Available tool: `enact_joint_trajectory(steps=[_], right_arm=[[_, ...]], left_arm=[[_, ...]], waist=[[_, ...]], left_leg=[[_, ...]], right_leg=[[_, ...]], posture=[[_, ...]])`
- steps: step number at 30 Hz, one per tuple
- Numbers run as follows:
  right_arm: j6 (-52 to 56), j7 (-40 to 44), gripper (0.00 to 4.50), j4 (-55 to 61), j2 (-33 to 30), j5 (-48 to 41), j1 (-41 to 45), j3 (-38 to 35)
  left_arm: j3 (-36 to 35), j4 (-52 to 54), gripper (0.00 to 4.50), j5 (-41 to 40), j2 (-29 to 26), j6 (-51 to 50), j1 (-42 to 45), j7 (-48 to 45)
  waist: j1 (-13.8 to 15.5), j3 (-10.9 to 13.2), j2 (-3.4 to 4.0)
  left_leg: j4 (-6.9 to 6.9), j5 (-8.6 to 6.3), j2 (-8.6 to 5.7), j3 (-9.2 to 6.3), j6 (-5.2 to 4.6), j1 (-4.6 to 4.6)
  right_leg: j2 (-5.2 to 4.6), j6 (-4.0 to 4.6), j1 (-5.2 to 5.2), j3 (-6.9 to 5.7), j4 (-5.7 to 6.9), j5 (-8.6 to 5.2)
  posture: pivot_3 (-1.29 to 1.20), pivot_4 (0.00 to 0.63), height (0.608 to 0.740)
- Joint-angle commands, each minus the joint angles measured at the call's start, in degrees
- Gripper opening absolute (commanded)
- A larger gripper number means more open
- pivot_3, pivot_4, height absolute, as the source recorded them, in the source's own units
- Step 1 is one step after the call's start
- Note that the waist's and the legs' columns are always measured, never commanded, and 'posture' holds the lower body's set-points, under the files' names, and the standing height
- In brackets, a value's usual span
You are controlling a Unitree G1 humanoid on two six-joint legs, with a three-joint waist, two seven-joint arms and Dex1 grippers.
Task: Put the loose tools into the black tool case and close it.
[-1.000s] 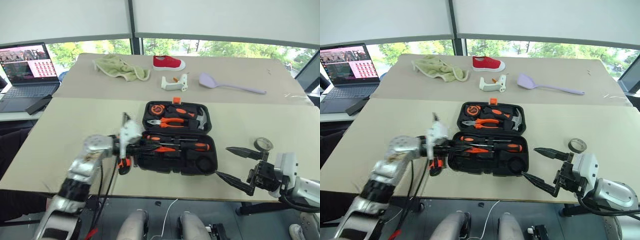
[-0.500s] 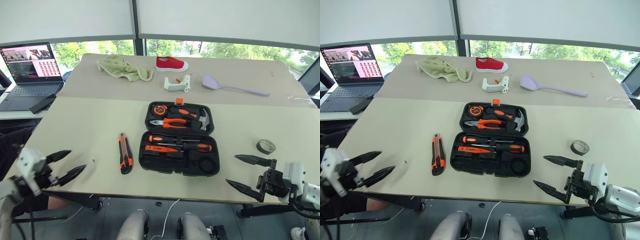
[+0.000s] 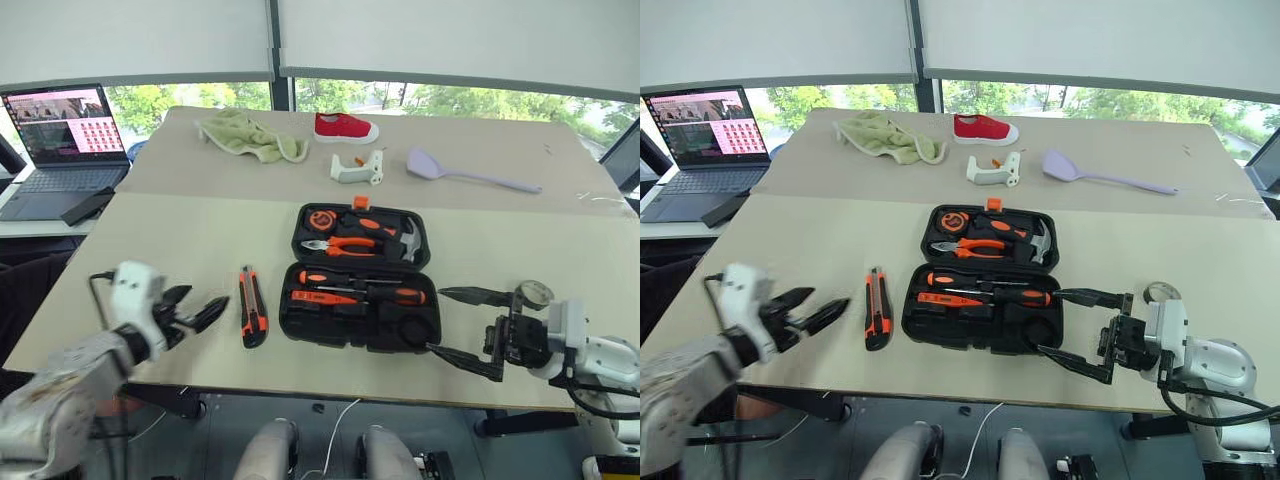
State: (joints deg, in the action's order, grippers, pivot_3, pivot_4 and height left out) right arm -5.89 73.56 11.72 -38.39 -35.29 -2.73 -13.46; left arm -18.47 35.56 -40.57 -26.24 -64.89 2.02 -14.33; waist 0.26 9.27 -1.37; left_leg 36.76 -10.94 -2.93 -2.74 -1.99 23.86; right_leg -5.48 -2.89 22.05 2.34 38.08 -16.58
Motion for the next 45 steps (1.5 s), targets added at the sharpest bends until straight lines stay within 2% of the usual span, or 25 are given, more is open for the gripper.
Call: enact_joint_trajectory(steps=[1,4,8,11,13,17,18,22,24,26,28,30,33,38,45], right_arm=[[0.21,-0.13,4.50,1.74,0.51,-1.67,0.84,-0.04],[0.00,0.08,4.50,1.53,0.83,-1.45,0.33,0.23],[-0.21,0.23,4.50,1.40,0.94,-1.58,-0.33,-0.15],[-0.21,0.13,4.50,1.43,0.98,-1.75,-0.77,-0.48],[0.19,-0.27,4.50,2.00,0.92,-1.90,-1.06,-0.53],[1.11,-1.06,4.50,2.95,0.54,-2.23,-1.18,-0.52],[1.34,-1.22,4.50,3.14,0.37,-2.30,-1.20,-0.53],[2.54,-1.94,4.50,4.17,-0.31,-2.68,-1.42,-1.00],[2.97,-1.90,4.50,4.27,-0.91,-2.36,-1.64,-1.24],[3.36,-2.26,4.50,4.05,-1.42,-2.25,-1.90,-1.82],[3.51,-2.39,4.50,3.55,-1.98,-2.07,-2.22,-2.29],[3.53,-2.28,4.50,3.19,-2.39,-1.82,-2.60,-2.68],[4.02,-2.31,4.50,3.23,-2.91,-1.87,-3.55,-3.35],[5.12,-2.87,4.50,4.73,-3.49,-2.19,-6.68,-5.00],[5.38,-5.03,4.50,8.52,-2.94,-2.30,-12.09,-7.16]], left_arm=[[3.03,0.81,4.41,3.07,3.27,-6.19,2.36,8.76],[6.44,-2.16,4.41,5.26,7.22,-8.50,5.01,12.63],[10.62,-3.74,4.41,7.83,6.38,-8.90,5.20,12.46],[11.71,-5.16,3.72,9.19,6.60,-7.93,5.59,12.04],[12.40,-5.54,2.88,9.77,6.39,-7.82,5.69,11.38],[10.62,-5.48,1.60,11.29,3.81,-5.84,4.76,9.87],[9.57,-5.71,1.59,11.59,2.23,-4.65,4.40,8.67],[3.62,-8.94,1.59,13.16,-3.63,11.08,2.98,0.19],[2.07,-11.94,1.59,12.68,-9.02,21.69,2.62,-11.75],[3.70,-15.22,1.59,12.01,-15.09,33.91,3.05,-29.16],[7.95,-16.82,1.59,10.02,-19.38,38.01,5.44,-42.27],[12.28,-17.10,1.59,8.29,-21.23,38.80,9.04,-50.28],[21.14,-18.19,1.59,12.17,-21.83,41.62,15.41,-57.68],[35.25,-24.12,1.59,23.22,-16.92,45.30,27.66,-59.55],[44.89,-34.09,1.59,34.13,-11.76,52.69,35.49,-60.86]], waist=[[-0.17,0.00,-0.01],[-0.06,-0.01,0.01],[0.49,-0.06,0.09],[0.49,-0.12,0.20],[0.48,-0.13,0.22],[0.42,-0.15,0.25],[0.30,-0.15,0.25],[-0.47,-0.14,0.25],[-0.38,-0.10,0.20],[-0.08,-0.04,0.14],[0.61,-0.03,0.17],[1.11,-0.05,0.30],[1.12,-0.05,0.28],[0.97,-0.05,0.27],[-0.05,-0.02,0.24]], left_leg=[[0.00,-0.02,0.02,0.00,0.03,-0.03],[0.00,-0.02,0.05,0.00,0.04,-0.03],[0.04,-0.02,-0.03,0.00,0.04,-0.12],[0.03,-0.02,-0.06,0.00,0.05,-0.28],[0.02,-0.03,-0.05,-0.02,0.05,-0.43],[0.00,-0.31,-0.01,-0.04,0.43,-0.66],[0.00,-0.31,0.00,-0.04,0.43,-0.67],[-0.02,-0.34,0.25,-0.03,0.48,-0.68],[-0.03,-0.32,0.42,-0.02,0.46,-0.63],[-0.03,-0.33,0.49,-0.02,0.47,-0.51],[-0.03,-0.38,0.52,0.01,0.57,-0.36],[-0.03,-0.44,0.55,-0.02,0.60,-0.33],[-0.07,-0.52,0.55,0.03,0.50,-0.14],[-0.06,-0.27,0.54,0.08,0.03,0.18],[0.07,-0.25,0.56,0.23,0.01,0.40]], right_leg=[[0.04,0.00,0.00,0.02,0.02,0.00],[0.11,0.01,0.02,0.06,0.02,0.00],[0.05,0.01,-0.14,0.08,-0.03,0.00],[0.00,0.01,-0.33,0.08,-0.10,0.00],[0.00,0.01,-0.49,0.06,-0.14,-0.01],[-0.01,0.01,-0.81,0.04,-0.39,-0.02],[0.00,0.01,-0.81,0.04,-0.39,-0.02],[0.17,0.17,-0.75,0.06,-0.37,-0.05],[0.18,0.28,-0.68,0.06,-0.38,-0.05],[0.16,0.37,-0.58,0.01,-0.44,-0.04],[0.02,0.45,-0.50,-0.04,-0.62,0.00],[-0.25,0.45,-0.43,-0.07,-0.97,0.05],[-0.40,0.39,-0.46,-0.01,-1.15,0.12],[0.21,0.31,-0.28,-0.10,-1.01,0.16],[0.53,0.25,0.08,0.02,-0.69,0.18]], posture=[[0.00,0.150,0.740],[0.00,0.150,0.740],[0.00,0.150,0.740],[0.00,0.150,0.740],[0.00,0.150,0.740],[0.00,0.150,0.740],[0.00,0.150,0.740],[0.00,0.150,0.740],[0.00,0.150,0.740],[0.00,0.150,0.740],[0.00,0.150,0.740],[0.00,0.150,0.740],[0.00,0.150,0.740],[0.00,0.150,0.740],[0.00,0.150,0.740]])
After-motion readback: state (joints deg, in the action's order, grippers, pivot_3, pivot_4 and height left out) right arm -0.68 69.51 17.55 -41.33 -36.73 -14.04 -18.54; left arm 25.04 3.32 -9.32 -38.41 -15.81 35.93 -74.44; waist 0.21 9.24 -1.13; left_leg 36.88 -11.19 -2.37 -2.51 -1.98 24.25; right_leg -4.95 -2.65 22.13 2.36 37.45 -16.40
